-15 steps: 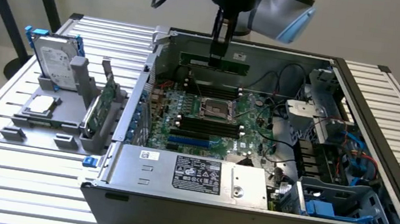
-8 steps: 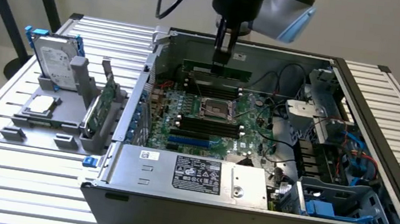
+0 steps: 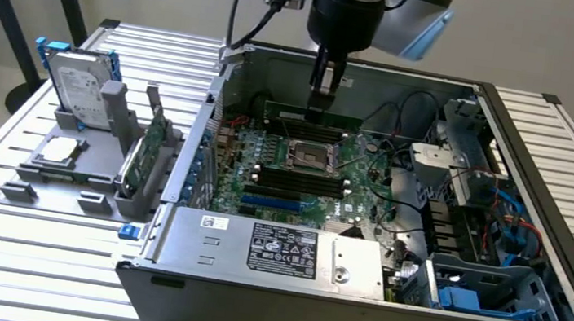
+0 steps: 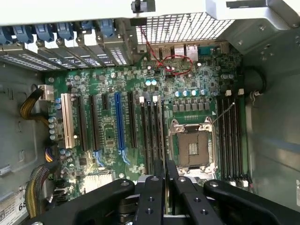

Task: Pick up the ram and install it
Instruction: 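Pick up the ram and move it above insertion slot, then insert the ram into the slot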

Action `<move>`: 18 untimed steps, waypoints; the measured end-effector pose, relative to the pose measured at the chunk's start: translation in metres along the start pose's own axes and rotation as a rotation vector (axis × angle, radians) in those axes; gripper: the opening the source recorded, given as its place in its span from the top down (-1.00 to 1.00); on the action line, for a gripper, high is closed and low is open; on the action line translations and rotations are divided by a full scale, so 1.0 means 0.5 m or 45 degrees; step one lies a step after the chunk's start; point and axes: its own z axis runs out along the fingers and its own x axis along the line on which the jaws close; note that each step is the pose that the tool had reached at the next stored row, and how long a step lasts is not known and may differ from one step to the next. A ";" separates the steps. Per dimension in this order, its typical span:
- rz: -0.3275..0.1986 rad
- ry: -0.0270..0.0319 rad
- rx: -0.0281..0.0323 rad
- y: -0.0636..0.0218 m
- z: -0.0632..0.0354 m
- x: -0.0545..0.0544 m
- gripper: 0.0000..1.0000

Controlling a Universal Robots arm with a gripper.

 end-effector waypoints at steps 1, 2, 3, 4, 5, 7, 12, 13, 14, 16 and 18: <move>0.000 -0.0003 0.0006 -0.002 0.004 0.004 0.73; 0.000 -0.0003 0.0011 -0.004 0.007 0.007 0.73; 0.000 -0.0003 0.0017 -0.007 0.010 0.009 0.73; 0.000 -0.0003 0.0024 -0.009 0.013 0.011 0.73; 0.000 -0.0004 0.0030 -0.010 0.016 0.012 0.73; 0.000 -0.0004 0.0031 -0.011 0.019 0.013 0.73; 0.000 -0.0003 0.0030 -0.012 0.020 0.013 0.73; 0.000 -0.0003 0.0031 -0.011 0.020 0.013 0.73; 0.000 -0.0004 0.0031 -0.012 0.020 0.013 0.73; 0.000 -0.0004 0.0031 -0.011 0.020 0.013 0.73; 0.000 -0.0003 0.0031 -0.011 0.020 0.013 0.73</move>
